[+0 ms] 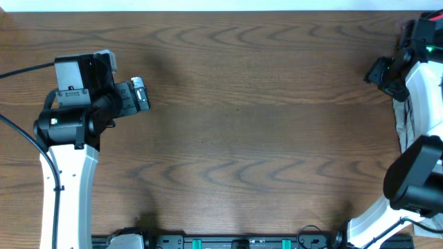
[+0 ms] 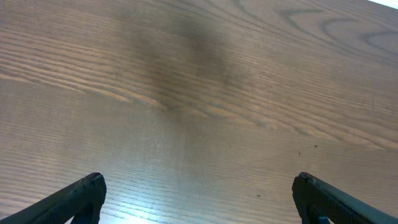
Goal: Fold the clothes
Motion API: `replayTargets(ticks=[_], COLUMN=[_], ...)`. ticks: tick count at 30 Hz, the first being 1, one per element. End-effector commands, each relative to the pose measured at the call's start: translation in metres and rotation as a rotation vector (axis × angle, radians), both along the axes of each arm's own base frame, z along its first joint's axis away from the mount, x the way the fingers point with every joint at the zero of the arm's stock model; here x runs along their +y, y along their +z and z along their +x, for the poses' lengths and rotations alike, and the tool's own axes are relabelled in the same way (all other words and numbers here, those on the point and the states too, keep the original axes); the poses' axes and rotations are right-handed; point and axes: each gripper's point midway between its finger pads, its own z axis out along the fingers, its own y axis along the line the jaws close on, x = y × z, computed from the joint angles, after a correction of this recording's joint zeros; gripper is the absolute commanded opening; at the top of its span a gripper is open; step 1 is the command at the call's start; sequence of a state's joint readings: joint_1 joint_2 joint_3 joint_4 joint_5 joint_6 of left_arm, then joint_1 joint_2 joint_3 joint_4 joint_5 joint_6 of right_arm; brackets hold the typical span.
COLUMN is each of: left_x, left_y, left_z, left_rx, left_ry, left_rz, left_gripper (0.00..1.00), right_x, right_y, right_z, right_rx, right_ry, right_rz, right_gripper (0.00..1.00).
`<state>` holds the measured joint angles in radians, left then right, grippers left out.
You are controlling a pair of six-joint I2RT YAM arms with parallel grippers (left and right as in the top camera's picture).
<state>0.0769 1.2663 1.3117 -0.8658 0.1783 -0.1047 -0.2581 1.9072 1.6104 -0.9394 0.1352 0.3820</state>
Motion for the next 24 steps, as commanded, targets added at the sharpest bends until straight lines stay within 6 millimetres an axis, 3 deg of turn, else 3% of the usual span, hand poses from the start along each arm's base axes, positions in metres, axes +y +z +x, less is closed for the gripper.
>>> replayTargets(ticks=[1,2,3,5,9,10,13,14,15,16,17,18,19,22,24], left_x=[0.003,0.003,0.003,0.003,0.003,0.003,0.003,0.003,0.003,0.003,0.003,0.003,0.003,0.003,0.003], left_y=[0.007,0.007,0.007,0.007,0.006,0.006,0.006,0.006,0.006,0.006,0.006,0.006,0.006,0.006,0.006], left_z=[0.003,0.003,0.003,0.003,0.002,0.002,0.002,0.002,0.002,0.002,0.002,0.002,0.002,0.002,0.002], left_rx=[-0.015,-0.015,-0.016,-0.014,-0.009,-0.007,-0.007,-0.008,-0.008,-0.008,-0.008,-0.008,-0.007,-0.007,-0.007], left_ry=[0.011,0.011,0.011,0.011,0.011,0.011,0.011,0.011,0.011,0.011,0.011,0.011,0.011,0.011,0.011], left_rz=[0.008,0.008,0.008,0.008,0.008,0.008,0.008,0.008,0.008,0.008,0.008,0.008,0.008,0.008,0.008], left_gripper=[0.97,0.97,0.97,0.97,0.97,0.9,0.34,0.24,0.22,0.22,0.36,0.7,0.98,0.98,0.98], right_x=[-0.023,-0.024,-0.025,-0.025,-0.018,-0.016,-0.012,-0.011,-0.011,-0.01,-0.01,-0.01,-0.009,-0.009,-0.009], right_y=[-0.001,-0.003,-0.005,-0.006,-0.007,-0.008,-0.009,-0.009,-0.009,-0.01,-0.01,-0.01,-0.01,-0.011,-0.011], right_z=[0.002,0.003,0.004,0.004,0.005,0.005,0.005,0.005,0.005,0.004,0.004,0.004,0.003,0.002,0.0], right_rx=[0.01,0.009,0.01,0.011,0.006,0.005,0.006,0.007,0.007,0.009,0.01,0.012,0.014,0.021,0.027], right_ry=[-0.057,-0.06,-0.059,-0.059,-0.046,-0.042,-0.035,-0.034,-0.033,-0.032,-0.032,-0.032,-0.031,-0.03,-0.031], right_rz=[-0.092,-0.092,-0.091,-0.09,-0.053,-0.042,-0.02,-0.017,-0.013,-0.011,-0.01,-0.009,-0.008,-0.006,-0.005], right_gripper=[0.75,0.82,0.82,0.74,0.71,0.61,0.22,0.15,0.13,0.18,0.34,0.52,0.7,0.99,0.99])
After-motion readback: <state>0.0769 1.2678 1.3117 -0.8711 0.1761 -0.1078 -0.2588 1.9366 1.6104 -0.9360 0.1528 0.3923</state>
